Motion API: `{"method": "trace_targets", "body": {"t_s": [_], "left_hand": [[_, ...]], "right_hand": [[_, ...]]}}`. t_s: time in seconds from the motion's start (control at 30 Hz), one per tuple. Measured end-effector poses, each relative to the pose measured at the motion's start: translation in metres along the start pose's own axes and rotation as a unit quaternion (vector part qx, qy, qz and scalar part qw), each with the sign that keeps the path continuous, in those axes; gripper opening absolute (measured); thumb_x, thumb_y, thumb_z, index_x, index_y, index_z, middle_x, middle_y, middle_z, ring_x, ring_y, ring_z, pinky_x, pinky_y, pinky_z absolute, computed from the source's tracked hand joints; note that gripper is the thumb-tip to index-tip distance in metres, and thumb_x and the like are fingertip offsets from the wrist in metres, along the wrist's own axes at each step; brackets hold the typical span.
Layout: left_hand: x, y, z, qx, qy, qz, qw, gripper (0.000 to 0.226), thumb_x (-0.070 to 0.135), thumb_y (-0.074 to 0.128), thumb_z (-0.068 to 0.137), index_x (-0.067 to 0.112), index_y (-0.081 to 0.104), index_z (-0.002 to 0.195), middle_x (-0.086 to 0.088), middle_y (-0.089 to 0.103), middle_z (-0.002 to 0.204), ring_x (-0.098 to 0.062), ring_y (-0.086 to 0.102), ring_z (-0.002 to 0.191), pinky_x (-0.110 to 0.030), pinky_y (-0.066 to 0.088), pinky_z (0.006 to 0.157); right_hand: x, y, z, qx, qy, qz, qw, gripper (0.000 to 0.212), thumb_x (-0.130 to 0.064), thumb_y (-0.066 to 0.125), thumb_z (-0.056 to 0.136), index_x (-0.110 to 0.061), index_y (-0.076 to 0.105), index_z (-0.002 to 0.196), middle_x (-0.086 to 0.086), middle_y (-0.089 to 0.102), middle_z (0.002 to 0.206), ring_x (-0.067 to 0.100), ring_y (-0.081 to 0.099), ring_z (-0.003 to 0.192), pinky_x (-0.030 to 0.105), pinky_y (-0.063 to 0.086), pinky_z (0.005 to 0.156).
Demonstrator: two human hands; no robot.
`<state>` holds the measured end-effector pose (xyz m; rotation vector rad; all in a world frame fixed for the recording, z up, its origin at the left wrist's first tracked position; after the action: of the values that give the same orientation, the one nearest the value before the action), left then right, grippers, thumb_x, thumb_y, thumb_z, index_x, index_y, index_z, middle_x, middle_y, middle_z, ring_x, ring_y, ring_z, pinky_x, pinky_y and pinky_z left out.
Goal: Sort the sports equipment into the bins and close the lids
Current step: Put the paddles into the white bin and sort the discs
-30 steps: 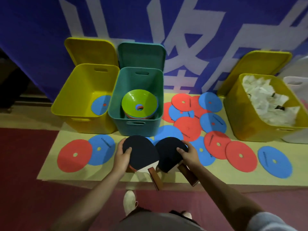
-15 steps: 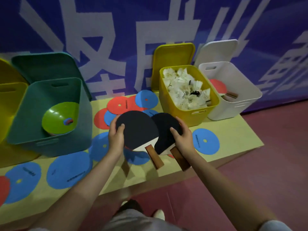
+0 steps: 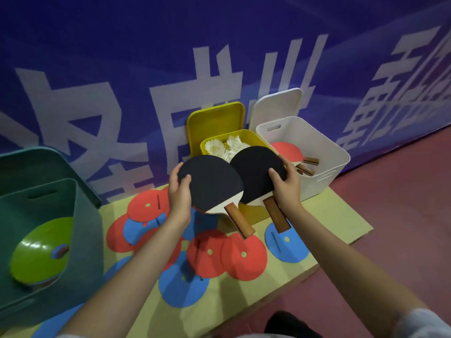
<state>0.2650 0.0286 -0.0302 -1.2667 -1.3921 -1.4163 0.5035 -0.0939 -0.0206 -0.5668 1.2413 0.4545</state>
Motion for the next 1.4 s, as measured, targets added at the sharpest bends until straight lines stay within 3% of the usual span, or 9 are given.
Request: {"method": "trace_targets", "body": {"t_s": [0.17, 0.33, 0.53, 0.73, 0.97, 1.1, 1.27, 1.4], "left_hand": [[-0.006, 0.052, 0.019, 0.021, -0.011, -0.007, 1.0, 0.036, 0.014, 0.048, 0.097, 0.033, 0.053, 0.127, 0.0, 0.056, 0.129, -0.019, 0.057, 0.112, -0.043, 0.05, 0.095], [-0.018, 0.118, 0.041, 0.071, 0.008, -0.024, 0.997, 0.034, 0.012, 0.046, 0.097, 0.033, 0.053, 0.123, -0.001, 0.056, 0.129, -0.02, 0.056, 0.114, -0.038, 0.05, 0.093], [-0.044, 0.203, 0.055, 0.072, 0.005, -0.018, 0.997, 0.037, 0.011, 0.048, 0.097, 0.032, 0.052, 0.127, 0.0, 0.056, 0.131, -0.021, 0.056, 0.117, -0.047, 0.047, 0.1], [-0.06, 0.226, 0.044, 0.104, -0.019, -0.008, 0.994, 0.039, 0.008, 0.046, 0.098, 0.025, 0.05, 0.132, -0.001, 0.057, 0.129, -0.019, 0.056, 0.115, -0.033, 0.05, 0.089], [-0.061, 0.244, 0.07, 0.141, -0.022, 0.003, 0.99, 0.036, 0.01, 0.046, 0.098, 0.032, 0.049, 0.127, 0.001, 0.055, 0.129, -0.019, 0.057, 0.113, -0.041, 0.049, 0.095], [-0.065, 0.263, 0.099, 0.118, -0.021, 0.011, 0.993, 0.036, 0.01, 0.047, 0.098, 0.031, 0.051, 0.126, 0.004, 0.057, 0.126, -0.017, 0.057, 0.112, -0.04, 0.05, 0.092], [-0.082, 0.288, 0.124, 0.09, -0.043, 0.013, 0.995, 0.039, 0.009, 0.048, 0.098, 0.026, 0.047, 0.133, 0.002, 0.056, 0.127, -0.017, 0.056, 0.113, -0.036, 0.05, 0.092], [-0.088, 0.302, 0.132, 0.061, -0.056, 0.023, 0.996, 0.038, 0.008, 0.047, 0.098, 0.029, 0.049, 0.129, 0.003, 0.057, 0.124, -0.014, 0.057, 0.11, -0.035, 0.049, 0.093]], "right_hand": [[0.024, -0.04, 0.087, 0.087, 0.06, 0.077, 0.991, 0.042, -0.014, 0.057, 0.093, -0.017, 0.049, 0.134, -0.001, 0.055, 0.125, 0.013, 0.053, 0.114, 0.02, 0.044, 0.091], [0.066, -0.09, 0.185, 0.106, 0.126, 0.079, 0.983, 0.042, -0.017, 0.055, 0.094, -0.02, 0.048, 0.135, 0.001, 0.055, 0.129, 0.016, 0.053, 0.115, 0.025, 0.042, 0.09], [0.131, -0.118, 0.262, -0.084, 0.154, -0.03, 0.984, 0.039, -0.021, 0.054, 0.095, -0.022, 0.047, 0.133, 0.003, 0.056, 0.127, 0.021, 0.053, 0.116, 0.043, 0.047, 0.1], [0.179, -0.089, 0.298, -0.134, 0.238, 0.008, 0.962, 0.044, -0.021, 0.052, 0.096, -0.02, 0.045, 0.139, 0.005, 0.056, 0.13, 0.026, 0.054, 0.12, 0.047, 0.046, 0.102], [0.209, -0.058, 0.315, -0.204, 0.23, -0.023, 0.951, 0.039, -0.02, 0.053, 0.096, -0.019, 0.049, 0.134, 0.006, 0.059, 0.127, 0.026, 0.056, 0.116, 0.047, 0.048, 0.099], [0.216, -0.052, 0.315, -0.218, 0.163, -0.159, 0.949, 0.042, -0.029, 0.051, 0.096, -0.022, 0.042, 0.137, 0.005, 0.053, 0.127, 0.025, 0.054, 0.117, 0.043, 0.047, 0.099], [0.218, -0.048, 0.307, -0.17, 0.095, -0.349, 0.917, 0.038, -0.03, 0.051, 0.095, -0.01, 0.048, 0.127, 0.009, 0.05, 0.123, 0.024, 0.049, 0.116, 0.036, 0.044, 0.099], [0.213, -0.044, 0.307, -0.198, 0.046, -0.473, 0.857, 0.043, -0.044, 0.049, 0.093, -0.01, 0.053, 0.12, 0.009, 0.052, 0.122, 0.024, 0.044, 0.117, 0.037, 0.042, 0.099]]}}
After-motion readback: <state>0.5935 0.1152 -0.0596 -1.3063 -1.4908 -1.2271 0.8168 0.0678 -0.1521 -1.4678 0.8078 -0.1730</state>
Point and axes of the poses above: each hand's wrist, its own z-axis towards the middle knuckle, its own y-axis out of the palm, x = y × z, the point moved 4 cm from there along z, towards the middle knuckle
